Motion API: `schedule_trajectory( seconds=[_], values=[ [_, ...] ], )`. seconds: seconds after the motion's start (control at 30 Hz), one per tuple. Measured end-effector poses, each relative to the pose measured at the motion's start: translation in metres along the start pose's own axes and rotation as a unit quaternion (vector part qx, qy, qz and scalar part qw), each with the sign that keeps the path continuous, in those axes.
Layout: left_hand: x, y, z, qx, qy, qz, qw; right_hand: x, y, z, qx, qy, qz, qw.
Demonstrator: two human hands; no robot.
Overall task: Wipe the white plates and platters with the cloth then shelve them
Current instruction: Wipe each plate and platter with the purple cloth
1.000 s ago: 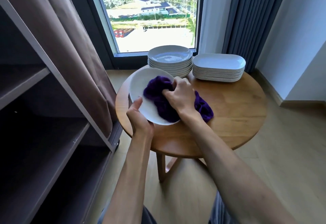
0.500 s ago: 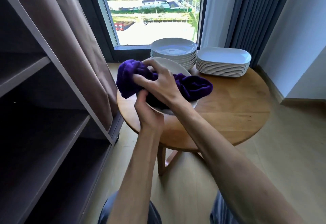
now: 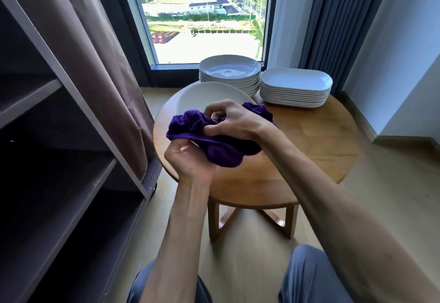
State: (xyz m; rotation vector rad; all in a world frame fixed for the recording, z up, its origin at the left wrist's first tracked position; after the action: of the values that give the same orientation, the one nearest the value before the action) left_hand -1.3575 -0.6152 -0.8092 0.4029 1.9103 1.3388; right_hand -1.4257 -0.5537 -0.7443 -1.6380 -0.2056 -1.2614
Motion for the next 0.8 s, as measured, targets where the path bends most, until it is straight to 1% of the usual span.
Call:
schedule_trajectory(
  seconds=[0.07, 0.1, 0.13, 0.17, 0.23, 0.27, 0.3, 0.37, 0.43, 0.5, 0.53, 0.57, 0.6, 0.63, 0.67, 0.7, 0.73, 0.77, 0.8],
  values=[
    [0.002, 0.013, 0.001, 0.042, -0.034, 0.005, 0.999, 0.006, -0.008, -0.005, 0.004, -0.011, 0.019, 1.0],
    [0.005, 0.018, 0.002, 0.053, -0.05, -0.011, 0.997, 0.009, -0.013, -0.009, -0.021, -0.02, 0.028, 0.999],
    [0.006, 0.023, 0.003, 0.065, -0.052, -0.036, 0.996, 0.012, -0.02, -0.013, -0.067, -0.027, 0.033, 0.997],
    [0.008, 0.027, 0.003, 0.075, -0.039, -0.064, 0.994, 0.014, -0.03, -0.017, -0.133, -0.033, 0.032, 0.99],
    [0.008, 0.032, 0.005, 0.08, -0.005, -0.108, 0.991, 0.014, -0.049, -0.018, -0.274, -0.023, 0.031, 0.961],
    [0.009, 0.032, 0.007, 0.071, -0.005, -0.118, 0.991, 0.012, -0.056, -0.019, -0.325, -0.009, 0.04, 0.945],
    [0.008, 0.028, 0.007, 0.051, -0.007, -0.121, 0.991, 0.011, -0.062, -0.021, -0.357, 0.004, 0.057, 0.932],
    [0.0, 0.017, 0.005, 0.016, 0.007, -0.112, 0.994, 0.006, -0.072, -0.024, -0.389, 0.023, 0.116, 0.914],
    [-0.014, 0.007, 0.003, -0.021, 0.045, -0.126, 0.991, 0.0, -0.076, -0.021, -0.405, 0.041, 0.189, 0.894],
    [-0.021, -0.005, 0.002, -0.083, 0.058, -0.148, 0.984, -0.012, -0.069, -0.013, -0.394, 0.064, 0.245, 0.884],
    [-0.022, -0.01, 0.004, -0.108, 0.058, -0.155, 0.98, -0.021, -0.062, -0.009, -0.371, 0.077, 0.264, 0.887],
    [-0.023, -0.012, 0.005, -0.121, 0.062, -0.159, 0.978, -0.03, -0.051, -0.005, -0.337, 0.09, 0.269, 0.898],
    [-0.024, -0.012, 0.006, -0.123, 0.068, -0.153, 0.978, -0.038, -0.041, -0.001, -0.294, 0.097, 0.253, 0.916],
    [-0.023, -0.008, 0.007, -0.118, 0.071, -0.147, 0.979, -0.043, -0.03, 0.005, -0.244, 0.094, 0.214, 0.941],
    [-0.024, -0.004, 0.007, -0.113, 0.073, -0.152, 0.979, -0.042, -0.018, 0.008, -0.185, 0.074, 0.154, 0.968],
    [-0.026, 0.0, 0.004, -0.102, 0.08, -0.16, 0.979, -0.034, -0.006, 0.012, -0.129, 0.042, 0.089, 0.987],
    [-0.028, 0.004, 0.002, -0.088, 0.092, -0.162, 0.978, -0.023, 0.002, 0.016, -0.089, 0.002, 0.031, 0.996],
    [-0.028, 0.005, -0.002, -0.083, 0.105, -0.167, 0.977, -0.011, 0.005, 0.019, -0.076, -0.036, -0.008, 0.996],
    [-0.029, 0.003, -0.005, -0.091, 0.113, -0.17, 0.975, 0.0, 0.002, 0.021, -0.086, -0.064, -0.031, 0.994]
  ],
)
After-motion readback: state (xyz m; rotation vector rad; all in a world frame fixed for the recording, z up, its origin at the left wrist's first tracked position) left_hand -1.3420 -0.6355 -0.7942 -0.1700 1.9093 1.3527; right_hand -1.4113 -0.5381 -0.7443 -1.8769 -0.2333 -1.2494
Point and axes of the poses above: each hand's wrist, its own z-axis away from the middle knuckle, its own y-axis out of the palm, x = y × z, the point moved 10 cm from there along -z, towards the middle knuckle, and after that the axes turned 8 degrees about y, right-handed, at the moved point
